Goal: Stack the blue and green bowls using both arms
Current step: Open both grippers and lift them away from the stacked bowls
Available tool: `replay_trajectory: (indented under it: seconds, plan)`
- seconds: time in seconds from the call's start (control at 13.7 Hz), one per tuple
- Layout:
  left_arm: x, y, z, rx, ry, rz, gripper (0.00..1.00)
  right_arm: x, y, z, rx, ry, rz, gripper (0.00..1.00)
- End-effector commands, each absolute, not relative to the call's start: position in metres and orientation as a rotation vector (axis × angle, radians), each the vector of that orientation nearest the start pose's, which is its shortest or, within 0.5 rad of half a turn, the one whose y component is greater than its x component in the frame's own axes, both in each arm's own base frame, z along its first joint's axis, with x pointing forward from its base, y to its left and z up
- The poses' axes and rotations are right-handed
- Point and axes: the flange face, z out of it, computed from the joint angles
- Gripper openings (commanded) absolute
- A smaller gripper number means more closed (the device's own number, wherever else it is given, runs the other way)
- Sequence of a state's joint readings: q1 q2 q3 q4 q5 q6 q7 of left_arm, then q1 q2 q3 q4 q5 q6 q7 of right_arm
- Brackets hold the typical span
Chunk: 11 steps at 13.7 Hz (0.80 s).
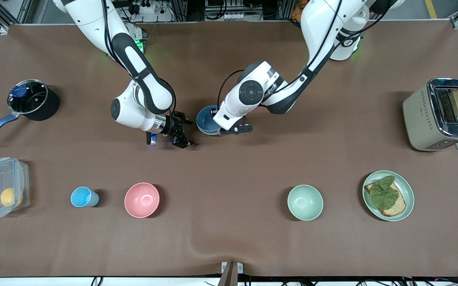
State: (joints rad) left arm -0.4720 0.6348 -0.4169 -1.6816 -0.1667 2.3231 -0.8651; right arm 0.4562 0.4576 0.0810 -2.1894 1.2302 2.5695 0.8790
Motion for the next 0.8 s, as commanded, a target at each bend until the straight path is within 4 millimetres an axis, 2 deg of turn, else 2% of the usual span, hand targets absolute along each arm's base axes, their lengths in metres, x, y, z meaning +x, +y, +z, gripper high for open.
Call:
replay_trajectory:
  seconds: [0.0,0.22,0.44,0.58,0.73]
  plan:
    - [0.497,-0.474,0.301,-3.354,-0.322,0.242,1.0,0.472,0.268,0.162,-1.969,1.731,0.641,1.0]
    - [0.552,-0.421,0.35,-3.294,-0.385,0.171,1.0,0.477,0.259,0.165,-2.084,1.561,0.592,1.0]
    - [0.605,-0.337,0.403,-3.174,-0.477,0.212,1.0,0.489,0.236,0.166,-2.186,1.485,0.563,1.0]
    - [0.628,-0.277,0.443,-3.175,-0.598,0.13,1.0,0.494,0.218,0.166,-2.201,1.469,0.639,1.0]
    - [0.635,-0.22,0.492,-3.173,-0.626,0.037,1.0,0.497,0.214,0.174,-2.195,1.461,0.641,1.0]
